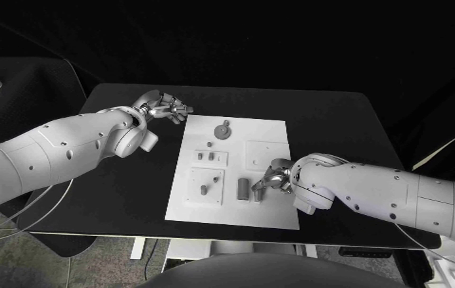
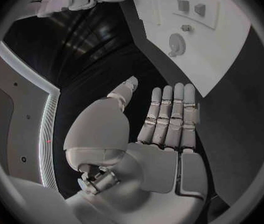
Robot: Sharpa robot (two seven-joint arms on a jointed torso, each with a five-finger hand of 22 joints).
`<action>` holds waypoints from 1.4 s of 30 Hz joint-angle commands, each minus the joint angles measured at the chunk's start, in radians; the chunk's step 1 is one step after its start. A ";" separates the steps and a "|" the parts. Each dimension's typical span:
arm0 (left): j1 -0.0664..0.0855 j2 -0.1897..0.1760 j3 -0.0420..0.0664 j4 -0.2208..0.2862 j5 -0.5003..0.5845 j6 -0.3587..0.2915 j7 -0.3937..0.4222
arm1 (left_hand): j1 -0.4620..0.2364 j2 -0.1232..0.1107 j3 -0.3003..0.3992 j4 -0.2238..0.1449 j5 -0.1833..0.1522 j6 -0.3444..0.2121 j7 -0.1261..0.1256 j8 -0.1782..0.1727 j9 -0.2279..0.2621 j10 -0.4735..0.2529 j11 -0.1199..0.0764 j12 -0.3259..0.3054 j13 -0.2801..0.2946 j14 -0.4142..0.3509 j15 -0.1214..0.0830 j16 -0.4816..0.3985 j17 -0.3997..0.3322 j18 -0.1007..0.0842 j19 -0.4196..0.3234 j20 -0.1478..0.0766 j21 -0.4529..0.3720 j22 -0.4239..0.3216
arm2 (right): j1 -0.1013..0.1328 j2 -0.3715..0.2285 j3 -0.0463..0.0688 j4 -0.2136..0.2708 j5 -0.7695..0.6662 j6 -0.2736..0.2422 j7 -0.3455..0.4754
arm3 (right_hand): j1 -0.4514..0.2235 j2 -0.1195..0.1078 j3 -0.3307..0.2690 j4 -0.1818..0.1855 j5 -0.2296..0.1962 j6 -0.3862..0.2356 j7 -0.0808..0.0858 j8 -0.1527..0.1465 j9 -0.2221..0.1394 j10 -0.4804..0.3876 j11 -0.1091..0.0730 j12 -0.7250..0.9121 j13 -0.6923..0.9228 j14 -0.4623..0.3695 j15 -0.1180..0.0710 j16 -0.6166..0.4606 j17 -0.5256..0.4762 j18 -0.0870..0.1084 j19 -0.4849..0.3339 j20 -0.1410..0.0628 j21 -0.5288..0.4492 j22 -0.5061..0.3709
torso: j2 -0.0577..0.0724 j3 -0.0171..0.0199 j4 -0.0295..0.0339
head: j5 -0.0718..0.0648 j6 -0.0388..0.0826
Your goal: Assemble the parts on the task board
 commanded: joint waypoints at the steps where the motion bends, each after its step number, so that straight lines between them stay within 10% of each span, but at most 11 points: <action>1: 0.001 0.002 0.001 0.001 -0.003 0.013 0.004 | -0.009 0.001 -0.003 0.005 0.003 -0.001 0.001 -0.003 -0.001 -0.004 -0.001 -0.005 0.001 -0.009 0.000 -0.004 -0.002 0.010 -0.005 0.001 -0.003 0.000 | -0.001 0.003 0.000 0.004 0.005 0.012 0.021 | -0.018 -0.004 -0.009 0.002 -0.002 -0.037 0.029 -0.006 -0.003 -0.004 -0.002 -0.005 -0.001 0.047 -0.006 -0.006 -0.002 0.020 0.003 0.001 0.105 -0.002 | 0.000 -0.0001 0.0000 | 0.000 -0.001; 42: 0.001 0.003 0.001 -0.001 -0.004 0.014 0.003 | -0.009 0.000 -0.004 0.005 0.003 -0.001 0.001 -0.003 -0.001 -0.004 -0.001 -0.005 0.001 -0.009 0.000 -0.004 -0.002 0.010 -0.005 0.001 -0.003 0.000 | -0.002 -0.039 0.000 0.024 0.001 -0.033 0.069 | -0.128 -0.023 -0.030 0.035 -0.002 -0.042 0.030 -0.015 -0.009 -0.009 -0.002 -0.007 -0.001 0.045 -0.006 -0.016 -0.006 0.020 0.003 0.002 0.096 -0.010 | 0.000 0.0004 0.0002 | 0.002 0.001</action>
